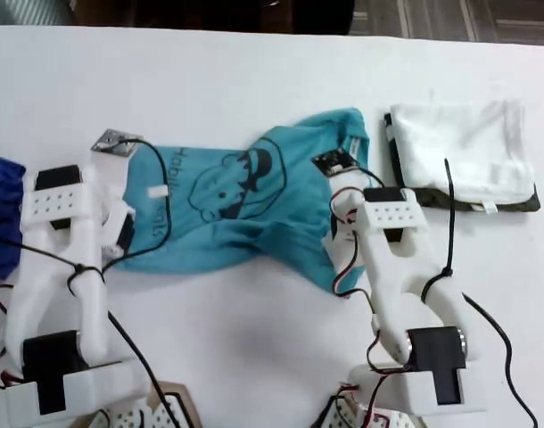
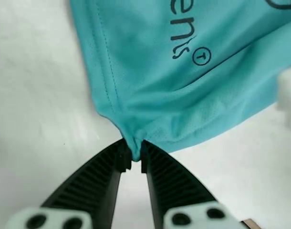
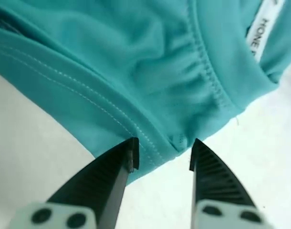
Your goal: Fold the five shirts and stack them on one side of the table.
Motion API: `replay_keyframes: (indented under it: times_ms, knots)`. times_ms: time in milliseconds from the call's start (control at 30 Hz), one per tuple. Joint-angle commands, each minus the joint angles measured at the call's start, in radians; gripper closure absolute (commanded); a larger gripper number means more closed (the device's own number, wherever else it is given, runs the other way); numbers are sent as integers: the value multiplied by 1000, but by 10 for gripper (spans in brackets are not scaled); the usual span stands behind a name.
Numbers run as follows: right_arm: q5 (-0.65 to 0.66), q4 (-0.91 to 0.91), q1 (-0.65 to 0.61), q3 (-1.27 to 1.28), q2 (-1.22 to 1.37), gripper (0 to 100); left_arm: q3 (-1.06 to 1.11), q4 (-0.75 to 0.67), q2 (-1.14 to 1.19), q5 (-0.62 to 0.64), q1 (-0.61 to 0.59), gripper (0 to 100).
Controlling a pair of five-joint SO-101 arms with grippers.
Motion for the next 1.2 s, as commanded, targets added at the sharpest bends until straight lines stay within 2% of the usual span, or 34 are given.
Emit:
replay_keyframes:
  times_ms: [0,133,333,600,900,1067,1167]
  knots:
    - [-5,7,2,-9,1,818,-44,-2,-9,3,5,972]
    - [-5,-12,7,29,1,834,-51,0,-9,3,3,972]
    - [-11,-62,10,29,-8,986,-45,0,-9,3,3,972]
    - [-6,-64,12,15,-31,980,-45,0,-8,3,3,972]
    - [-3,39,12,-129,-325,980,-67,8,-11,3,9,972]
    - [-3,27,27,-135,-375,980,-176,120,-9,3,9,972]
    - [-5,-39,61,-149,-384,980,-286,209,-9,3,9,972]
